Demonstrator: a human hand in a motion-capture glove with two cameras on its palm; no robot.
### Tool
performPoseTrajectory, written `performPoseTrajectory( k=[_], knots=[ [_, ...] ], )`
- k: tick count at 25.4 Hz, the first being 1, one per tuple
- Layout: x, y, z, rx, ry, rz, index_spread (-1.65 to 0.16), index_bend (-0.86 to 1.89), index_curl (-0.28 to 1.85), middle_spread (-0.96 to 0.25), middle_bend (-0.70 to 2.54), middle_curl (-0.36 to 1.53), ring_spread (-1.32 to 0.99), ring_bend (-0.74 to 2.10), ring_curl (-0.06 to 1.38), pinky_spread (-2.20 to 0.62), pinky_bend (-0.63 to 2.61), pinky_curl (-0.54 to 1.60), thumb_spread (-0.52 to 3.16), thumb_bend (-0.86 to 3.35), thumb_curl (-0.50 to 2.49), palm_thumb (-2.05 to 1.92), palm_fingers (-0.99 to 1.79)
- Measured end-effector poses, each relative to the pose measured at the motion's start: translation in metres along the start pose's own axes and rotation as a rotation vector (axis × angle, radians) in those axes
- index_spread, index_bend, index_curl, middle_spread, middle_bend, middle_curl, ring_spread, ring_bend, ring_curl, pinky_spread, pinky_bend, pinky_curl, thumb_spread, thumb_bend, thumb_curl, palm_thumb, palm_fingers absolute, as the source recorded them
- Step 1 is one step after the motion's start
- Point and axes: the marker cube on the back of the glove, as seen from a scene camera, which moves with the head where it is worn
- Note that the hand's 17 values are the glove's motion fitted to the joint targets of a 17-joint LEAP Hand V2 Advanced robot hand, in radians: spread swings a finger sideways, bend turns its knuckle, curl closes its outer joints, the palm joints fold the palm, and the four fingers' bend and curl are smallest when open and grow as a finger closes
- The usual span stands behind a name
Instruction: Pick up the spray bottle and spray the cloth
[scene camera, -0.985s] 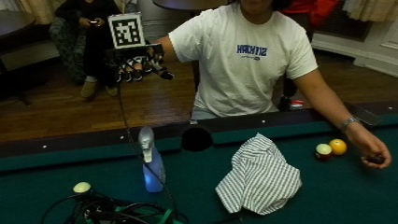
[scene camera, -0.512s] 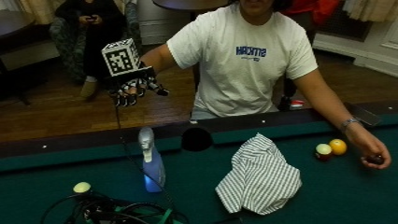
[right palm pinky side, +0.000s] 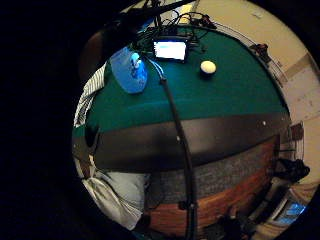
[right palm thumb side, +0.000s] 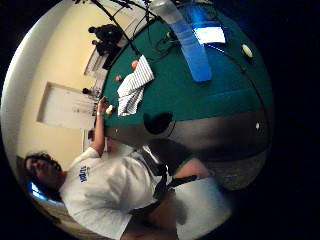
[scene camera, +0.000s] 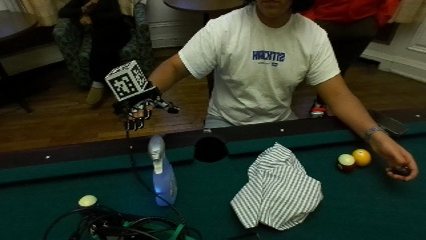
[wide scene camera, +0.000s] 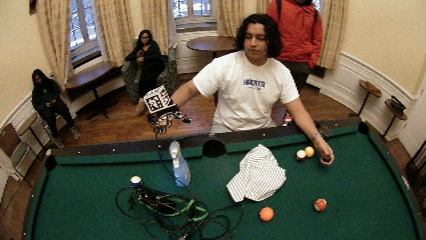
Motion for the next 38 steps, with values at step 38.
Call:
performPoseTrajectory(
  k=[38],
  knots=[
    [-0.008, -0.092, 0.05, 0.246, -0.669, 0.258, -0.38, 0.11, 0.19, -0.1, 0.23, 0.34, -0.11, 0.54, 0.32, 0.15, 0.54, 0.34, 0.99, 0.0, 0.38, 0.81, 0.5]
  ],
)
